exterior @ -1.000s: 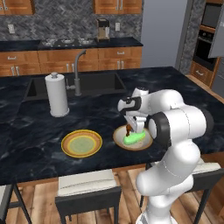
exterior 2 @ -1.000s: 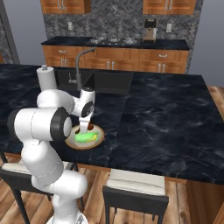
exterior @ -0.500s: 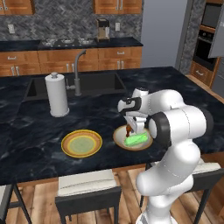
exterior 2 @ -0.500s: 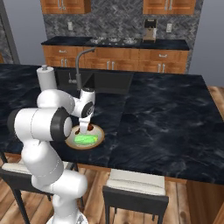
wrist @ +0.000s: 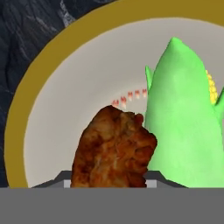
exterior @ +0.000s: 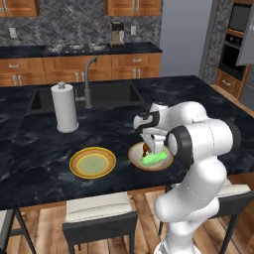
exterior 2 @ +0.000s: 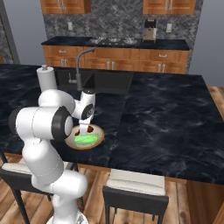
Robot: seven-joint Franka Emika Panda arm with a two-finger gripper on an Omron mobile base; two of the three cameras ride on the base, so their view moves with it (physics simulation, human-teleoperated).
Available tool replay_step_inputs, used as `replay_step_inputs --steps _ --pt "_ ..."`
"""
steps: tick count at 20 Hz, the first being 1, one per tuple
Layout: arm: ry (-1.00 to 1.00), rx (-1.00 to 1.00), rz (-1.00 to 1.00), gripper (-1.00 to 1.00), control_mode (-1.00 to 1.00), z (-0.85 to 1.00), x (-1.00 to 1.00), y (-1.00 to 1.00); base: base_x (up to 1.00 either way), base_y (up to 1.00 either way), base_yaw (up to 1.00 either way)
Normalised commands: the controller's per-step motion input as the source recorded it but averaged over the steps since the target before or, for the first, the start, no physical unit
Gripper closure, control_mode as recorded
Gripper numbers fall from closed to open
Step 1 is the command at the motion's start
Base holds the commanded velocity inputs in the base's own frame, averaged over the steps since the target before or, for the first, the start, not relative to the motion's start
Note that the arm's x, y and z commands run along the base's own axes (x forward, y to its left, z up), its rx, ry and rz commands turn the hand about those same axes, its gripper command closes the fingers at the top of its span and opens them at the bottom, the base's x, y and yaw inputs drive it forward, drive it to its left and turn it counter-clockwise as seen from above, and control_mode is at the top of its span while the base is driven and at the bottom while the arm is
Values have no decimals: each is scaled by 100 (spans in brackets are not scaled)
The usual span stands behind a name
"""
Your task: Pick the chicken drumstick and corn from their plates and place them in the bowl. Then put the bowl in the fridge.
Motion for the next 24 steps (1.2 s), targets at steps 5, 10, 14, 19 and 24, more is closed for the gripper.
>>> replay_step_inputs --steps 5,10,14,19,24 --pt "1 0 0 -100 -100 -13 -21 -2 0 0 0" --pt "0 0 0 -100 -100 4 -26 -14 0 0 0" --pt "0 0 0 -100 -100 10 -24 -1 0 0 0" --pt "-2 0 0 -100 -100 18 -22 0 0 0 0" --pt "0 0 1 -100 -100 17 -5 0 0 0 0"
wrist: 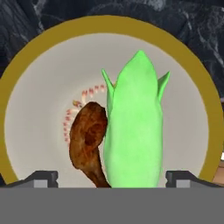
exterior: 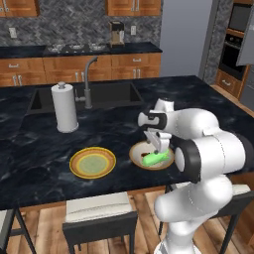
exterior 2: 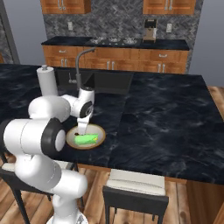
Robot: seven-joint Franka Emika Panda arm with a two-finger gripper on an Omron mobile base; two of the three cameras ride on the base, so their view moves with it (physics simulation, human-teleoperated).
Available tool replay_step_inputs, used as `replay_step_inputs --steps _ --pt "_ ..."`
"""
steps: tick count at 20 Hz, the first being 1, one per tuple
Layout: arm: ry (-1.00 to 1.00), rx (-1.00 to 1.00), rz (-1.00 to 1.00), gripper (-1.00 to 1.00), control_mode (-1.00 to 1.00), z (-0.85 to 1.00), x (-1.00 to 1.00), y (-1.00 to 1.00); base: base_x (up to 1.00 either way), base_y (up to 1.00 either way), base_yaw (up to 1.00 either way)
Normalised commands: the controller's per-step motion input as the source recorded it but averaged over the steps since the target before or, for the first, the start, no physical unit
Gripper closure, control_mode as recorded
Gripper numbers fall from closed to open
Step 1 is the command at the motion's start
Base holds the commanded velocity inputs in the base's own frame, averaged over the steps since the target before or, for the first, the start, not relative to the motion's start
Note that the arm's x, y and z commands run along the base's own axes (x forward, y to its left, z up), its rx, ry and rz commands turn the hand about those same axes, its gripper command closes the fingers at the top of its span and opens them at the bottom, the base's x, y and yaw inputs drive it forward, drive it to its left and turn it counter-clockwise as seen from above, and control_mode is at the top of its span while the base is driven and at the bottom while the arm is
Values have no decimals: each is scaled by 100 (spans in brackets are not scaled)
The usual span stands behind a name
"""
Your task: Pick the chicken drumstick and corn from their plates and place them in the bowl. Then put the bowl in the fridge.
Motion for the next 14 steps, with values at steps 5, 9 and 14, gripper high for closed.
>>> replay_step_inputs --steps 5,9,14 --pt "-1 0 8 -100 -100 14 -44 0 0 0 0" --pt "-11 0 12 -100 -100 6 -71 -3 0 0 0" --pt "-14 2 13 -100 -100 2 -72 -11 0 0 0"
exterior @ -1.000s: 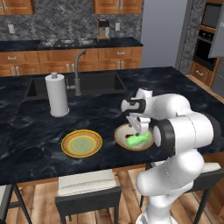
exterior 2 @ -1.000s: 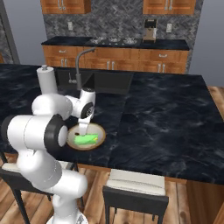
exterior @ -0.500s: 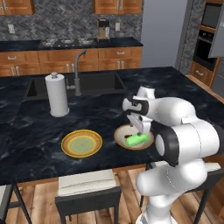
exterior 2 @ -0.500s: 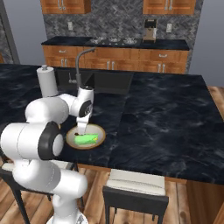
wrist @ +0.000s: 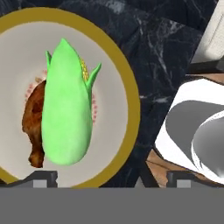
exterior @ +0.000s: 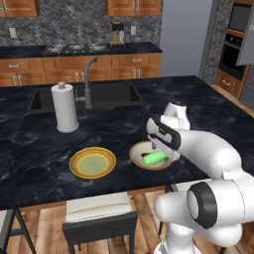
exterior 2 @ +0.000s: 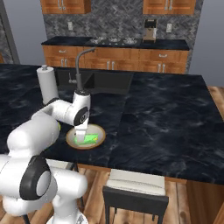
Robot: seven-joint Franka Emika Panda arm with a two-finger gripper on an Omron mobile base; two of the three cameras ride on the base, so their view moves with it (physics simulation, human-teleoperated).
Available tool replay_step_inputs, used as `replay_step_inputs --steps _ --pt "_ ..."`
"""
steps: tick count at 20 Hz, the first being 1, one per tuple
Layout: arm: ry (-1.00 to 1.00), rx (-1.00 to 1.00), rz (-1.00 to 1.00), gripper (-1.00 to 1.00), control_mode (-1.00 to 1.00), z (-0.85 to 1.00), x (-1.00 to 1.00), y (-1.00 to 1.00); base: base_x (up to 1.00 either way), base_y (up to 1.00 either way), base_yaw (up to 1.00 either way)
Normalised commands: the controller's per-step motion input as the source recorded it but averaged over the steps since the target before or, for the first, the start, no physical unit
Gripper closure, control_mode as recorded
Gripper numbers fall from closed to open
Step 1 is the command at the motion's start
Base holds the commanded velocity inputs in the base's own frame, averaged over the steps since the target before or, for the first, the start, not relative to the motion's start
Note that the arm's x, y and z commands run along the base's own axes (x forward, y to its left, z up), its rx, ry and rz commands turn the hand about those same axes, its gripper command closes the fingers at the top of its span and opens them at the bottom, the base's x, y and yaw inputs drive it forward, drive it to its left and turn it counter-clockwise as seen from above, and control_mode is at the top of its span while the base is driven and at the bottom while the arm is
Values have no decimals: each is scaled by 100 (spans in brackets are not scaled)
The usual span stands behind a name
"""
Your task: Pick the chicken drumstick and corn from their plates and place them in the bowl. Then put the bowl in the fridge.
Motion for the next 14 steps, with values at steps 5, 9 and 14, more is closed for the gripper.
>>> replay_step_inputs --steps 5,9,14 --pt "-24 3 3 -100 -100 0 -65 -19 0 0 0" --pt "-2 1 -9 -100 -100 -4 -22 -15 0 0 0" --pt "4 10 -2 -100 -100 0 -7 -22 0 0 0"
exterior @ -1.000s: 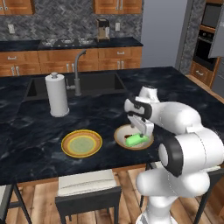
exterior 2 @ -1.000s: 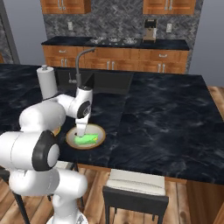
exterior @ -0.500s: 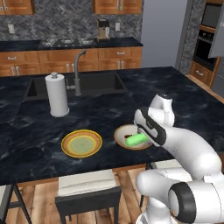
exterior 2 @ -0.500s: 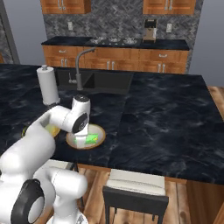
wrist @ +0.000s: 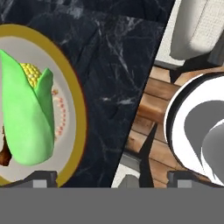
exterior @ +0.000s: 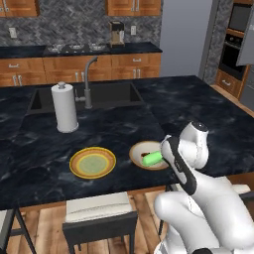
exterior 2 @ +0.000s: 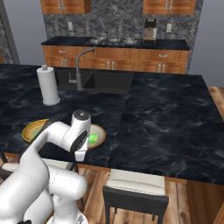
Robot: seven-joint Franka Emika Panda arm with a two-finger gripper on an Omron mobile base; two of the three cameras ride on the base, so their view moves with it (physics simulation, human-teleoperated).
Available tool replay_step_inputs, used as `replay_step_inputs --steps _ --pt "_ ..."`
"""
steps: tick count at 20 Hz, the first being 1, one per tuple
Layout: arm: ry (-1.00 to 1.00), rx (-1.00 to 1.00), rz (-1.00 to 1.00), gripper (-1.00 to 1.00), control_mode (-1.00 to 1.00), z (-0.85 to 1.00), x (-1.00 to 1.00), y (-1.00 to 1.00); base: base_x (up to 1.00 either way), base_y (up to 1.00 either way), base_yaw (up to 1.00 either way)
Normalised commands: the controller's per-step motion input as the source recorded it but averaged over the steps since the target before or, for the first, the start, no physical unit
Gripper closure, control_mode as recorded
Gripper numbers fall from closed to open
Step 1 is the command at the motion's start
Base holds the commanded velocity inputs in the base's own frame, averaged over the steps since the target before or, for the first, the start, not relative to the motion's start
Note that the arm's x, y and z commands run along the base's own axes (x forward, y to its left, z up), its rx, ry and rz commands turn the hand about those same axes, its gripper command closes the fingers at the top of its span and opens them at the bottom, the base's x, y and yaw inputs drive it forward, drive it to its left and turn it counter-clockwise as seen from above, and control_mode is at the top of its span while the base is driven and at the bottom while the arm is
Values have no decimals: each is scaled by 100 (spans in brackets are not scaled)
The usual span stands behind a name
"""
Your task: Pick the chicken drumstick and corn from their plates and place them in the bowl. Then put the bowl in the fridge.
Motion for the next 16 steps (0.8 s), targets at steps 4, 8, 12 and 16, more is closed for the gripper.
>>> replay_step_inputs --steps 4,8,12,16 --pt "0 13 14 -100 -100 0 1 -28 0 0 0" --pt "0 11 21 -100 -100 0 11 -12 0 0 0" --pt "0 1 13 -100 -100 -12 1 5 0 0 0" --pt "0 0 1 -100 -100 -8 9 8 0 0 0"
